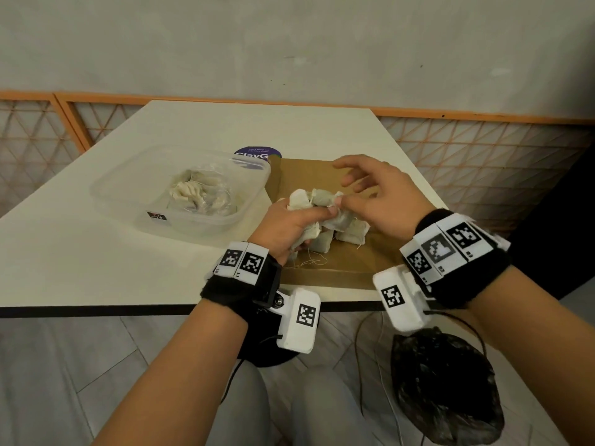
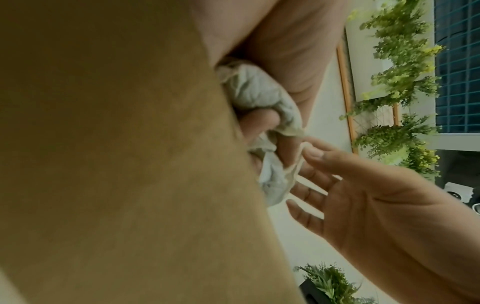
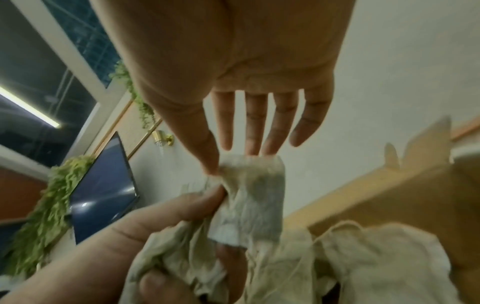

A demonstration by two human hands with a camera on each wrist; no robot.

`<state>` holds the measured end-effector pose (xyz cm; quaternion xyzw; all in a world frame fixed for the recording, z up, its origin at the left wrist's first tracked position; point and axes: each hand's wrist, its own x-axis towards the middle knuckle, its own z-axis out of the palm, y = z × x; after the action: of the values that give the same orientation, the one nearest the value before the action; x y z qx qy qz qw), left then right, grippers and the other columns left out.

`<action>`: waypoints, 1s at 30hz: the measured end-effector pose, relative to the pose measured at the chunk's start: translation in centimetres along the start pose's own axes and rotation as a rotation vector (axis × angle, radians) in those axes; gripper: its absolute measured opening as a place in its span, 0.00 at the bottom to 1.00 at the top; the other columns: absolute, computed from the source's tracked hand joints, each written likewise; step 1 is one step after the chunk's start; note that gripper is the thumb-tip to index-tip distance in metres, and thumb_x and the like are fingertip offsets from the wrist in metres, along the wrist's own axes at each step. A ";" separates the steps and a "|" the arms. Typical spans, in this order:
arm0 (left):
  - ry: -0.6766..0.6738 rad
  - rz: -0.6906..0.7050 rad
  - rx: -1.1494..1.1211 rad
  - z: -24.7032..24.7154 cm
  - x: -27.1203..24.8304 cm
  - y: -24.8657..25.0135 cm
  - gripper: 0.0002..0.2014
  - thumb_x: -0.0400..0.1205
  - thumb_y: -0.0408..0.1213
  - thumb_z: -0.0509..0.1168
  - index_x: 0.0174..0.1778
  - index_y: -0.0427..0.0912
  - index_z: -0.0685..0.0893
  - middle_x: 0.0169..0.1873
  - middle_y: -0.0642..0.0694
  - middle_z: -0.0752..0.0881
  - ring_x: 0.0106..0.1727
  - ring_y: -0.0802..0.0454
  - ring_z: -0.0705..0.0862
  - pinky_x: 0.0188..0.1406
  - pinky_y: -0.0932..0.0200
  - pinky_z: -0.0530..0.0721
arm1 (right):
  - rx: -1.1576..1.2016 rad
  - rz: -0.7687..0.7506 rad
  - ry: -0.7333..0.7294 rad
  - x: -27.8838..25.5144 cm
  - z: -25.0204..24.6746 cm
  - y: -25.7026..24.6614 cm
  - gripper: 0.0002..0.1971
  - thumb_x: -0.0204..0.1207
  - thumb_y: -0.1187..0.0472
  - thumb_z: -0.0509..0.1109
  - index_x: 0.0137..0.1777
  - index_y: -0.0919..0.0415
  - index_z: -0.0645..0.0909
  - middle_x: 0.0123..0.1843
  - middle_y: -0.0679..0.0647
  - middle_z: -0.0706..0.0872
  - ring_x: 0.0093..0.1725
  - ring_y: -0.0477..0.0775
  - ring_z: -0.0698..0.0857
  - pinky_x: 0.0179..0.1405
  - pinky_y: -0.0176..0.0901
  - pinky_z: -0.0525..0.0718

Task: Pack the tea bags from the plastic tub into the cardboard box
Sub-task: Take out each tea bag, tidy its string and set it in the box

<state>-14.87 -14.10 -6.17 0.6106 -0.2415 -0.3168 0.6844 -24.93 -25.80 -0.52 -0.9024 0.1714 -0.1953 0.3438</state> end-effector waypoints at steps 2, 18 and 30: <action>0.006 -0.017 0.038 0.0 0.0 0.0 0.07 0.75 0.36 0.73 0.42 0.41 0.82 0.23 0.49 0.80 0.15 0.60 0.72 0.11 0.71 0.65 | -0.109 -0.053 -0.097 0.2 -0.6 -0.3 0.21 0.71 0.58 0.75 0.63 0.47 0.79 0.49 0.48 0.81 0.45 0.44 0.79 0.37 0.17 0.73; 0.074 -0.094 -0.338 -0.5 0.6 0.4 0.06 0.79 0.44 0.69 0.45 0.45 0.82 0.42 0.43 0.84 0.35 0.55 0.84 0.15 0.70 0.70 | -0.292 0.197 -0.209 1.2 -2.2 2.7 0.05 0.70 0.65 0.73 0.38 0.53 0.85 0.36 0.48 0.86 0.41 0.49 0.84 0.38 0.34 0.78; 0.096 -0.081 -0.348 -0.3 0.2 0.6 0.07 0.79 0.43 0.69 0.48 0.45 0.82 0.37 0.47 0.87 0.33 0.56 0.87 0.15 0.68 0.70 | -0.243 0.396 -0.277 2.5 -1.0 3.2 0.01 0.72 0.64 0.74 0.40 0.60 0.86 0.36 0.51 0.85 0.37 0.48 0.82 0.36 0.37 0.83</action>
<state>-14.41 -14.04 -5.64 0.5066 -0.1254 -0.3516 0.7772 -23.83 -29.66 -1.43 -0.9040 0.3181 0.0231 0.2847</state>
